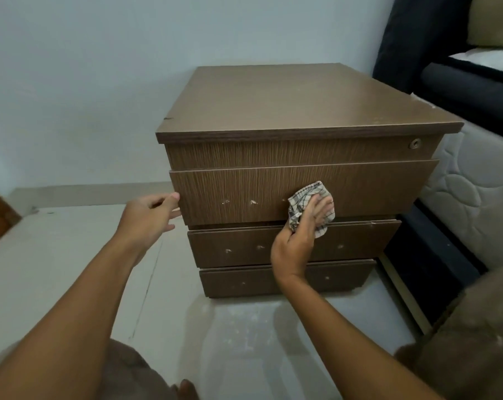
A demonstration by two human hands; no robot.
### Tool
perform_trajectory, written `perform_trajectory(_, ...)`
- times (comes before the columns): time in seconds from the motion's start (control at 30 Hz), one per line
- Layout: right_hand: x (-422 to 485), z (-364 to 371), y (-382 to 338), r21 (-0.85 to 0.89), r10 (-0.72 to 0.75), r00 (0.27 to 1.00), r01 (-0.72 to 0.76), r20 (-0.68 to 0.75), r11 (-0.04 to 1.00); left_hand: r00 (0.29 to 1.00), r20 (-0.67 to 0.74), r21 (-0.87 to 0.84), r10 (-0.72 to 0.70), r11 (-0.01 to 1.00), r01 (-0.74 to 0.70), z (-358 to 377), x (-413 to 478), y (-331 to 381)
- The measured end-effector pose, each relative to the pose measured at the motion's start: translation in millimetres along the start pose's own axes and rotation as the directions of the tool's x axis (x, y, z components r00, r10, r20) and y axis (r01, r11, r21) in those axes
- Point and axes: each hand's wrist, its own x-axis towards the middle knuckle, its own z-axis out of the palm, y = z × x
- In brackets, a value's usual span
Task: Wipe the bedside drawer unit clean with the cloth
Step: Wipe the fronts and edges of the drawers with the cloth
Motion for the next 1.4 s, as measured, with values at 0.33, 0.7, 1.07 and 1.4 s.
perform_trajectory(0.33,-50.8,60.5,-30.8,0.019,-0.167,0.965,0.166,0.205,0.986,0.952,0.295,0.078,-0.081,0.995,0.06,-28.5,16.2,8.1)
perform_trajectory(0.7,-83.0,59.4,-48.8,0.156,-0.244,0.462,0.22,0.853,0.963,0.95,0.301,0.027,-0.088,0.996,0.084,-34.1,29.5,11.3)
perform_trajectory(1.07,-33.6,33.0,-69.3,0.2,-0.518,0.794,0.478,0.319,0.855,0.922,0.367,-0.01,-0.125,0.99,0.139,-38.4,36.8,17.6)
perform_trajectory(1.4,-56.0,63.6,-30.8,0.12,-0.531,0.308,0.77,0.789,0.626,0.923,0.351,-0.031,-0.158,0.983,0.18,-36.8,35.7,17.3)
